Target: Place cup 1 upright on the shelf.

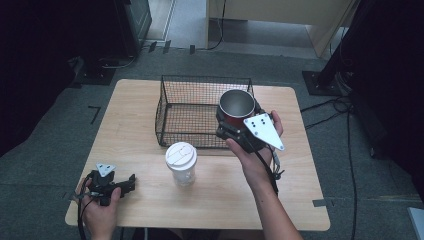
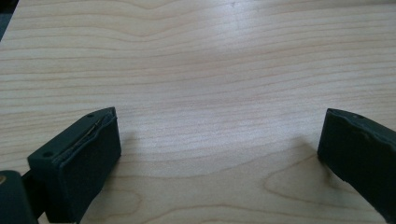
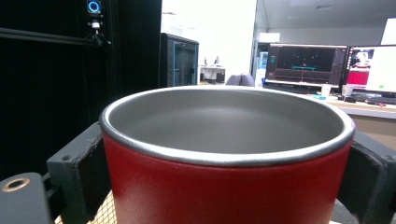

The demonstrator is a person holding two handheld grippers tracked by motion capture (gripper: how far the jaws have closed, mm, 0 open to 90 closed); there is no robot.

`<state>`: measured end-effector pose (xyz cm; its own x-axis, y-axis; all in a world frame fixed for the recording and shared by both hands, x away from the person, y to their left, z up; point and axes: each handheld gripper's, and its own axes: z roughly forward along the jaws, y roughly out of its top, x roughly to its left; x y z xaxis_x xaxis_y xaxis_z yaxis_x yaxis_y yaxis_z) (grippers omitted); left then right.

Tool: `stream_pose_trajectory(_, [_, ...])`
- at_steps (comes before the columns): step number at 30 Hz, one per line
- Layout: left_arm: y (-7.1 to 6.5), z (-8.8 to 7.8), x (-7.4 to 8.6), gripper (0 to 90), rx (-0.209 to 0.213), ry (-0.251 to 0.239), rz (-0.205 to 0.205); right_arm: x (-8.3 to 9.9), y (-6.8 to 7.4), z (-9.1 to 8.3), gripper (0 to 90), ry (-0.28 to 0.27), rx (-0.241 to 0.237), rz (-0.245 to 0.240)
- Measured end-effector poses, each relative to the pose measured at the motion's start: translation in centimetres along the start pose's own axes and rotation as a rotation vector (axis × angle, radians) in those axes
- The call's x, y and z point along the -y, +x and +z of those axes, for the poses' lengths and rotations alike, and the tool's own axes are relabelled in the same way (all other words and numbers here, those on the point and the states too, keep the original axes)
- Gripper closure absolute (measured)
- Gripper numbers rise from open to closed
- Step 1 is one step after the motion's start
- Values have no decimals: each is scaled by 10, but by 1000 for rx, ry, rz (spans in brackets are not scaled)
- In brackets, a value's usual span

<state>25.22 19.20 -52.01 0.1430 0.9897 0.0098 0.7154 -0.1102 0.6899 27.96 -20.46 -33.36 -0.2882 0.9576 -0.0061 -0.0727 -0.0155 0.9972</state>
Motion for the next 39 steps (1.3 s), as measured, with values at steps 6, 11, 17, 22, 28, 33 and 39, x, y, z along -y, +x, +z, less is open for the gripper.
stream_pose_trajectory(6, [0,0,0,1,0,0,1,11,-4,20,69,-31,4,10])
stream_pose_trajectory(11, [0,0,0,1,-1,-1,1,22,-13,39,69,-62,36,24])
stream_pose_trajectory(17, [0,0,0,1,-1,-2,1,28,-19,53,69,-62,45,18])
stream_pose_trajectory(22, [0,0,0,1,-1,-2,0,34,-22,71,70,-61,41,-12])
stream_pose_trajectory(28, [0,0,0,1,0,-2,0,40,-24,89,70,-51,47,6])
stream_pose_trajectory(33, [0,0,0,1,0,-4,-3,45,-24,104,70,-44,54,8])
stream_pose_trajectory(39, [0,0,0,1,0,-3,-3,51,-28,120,70,-26,57,40])
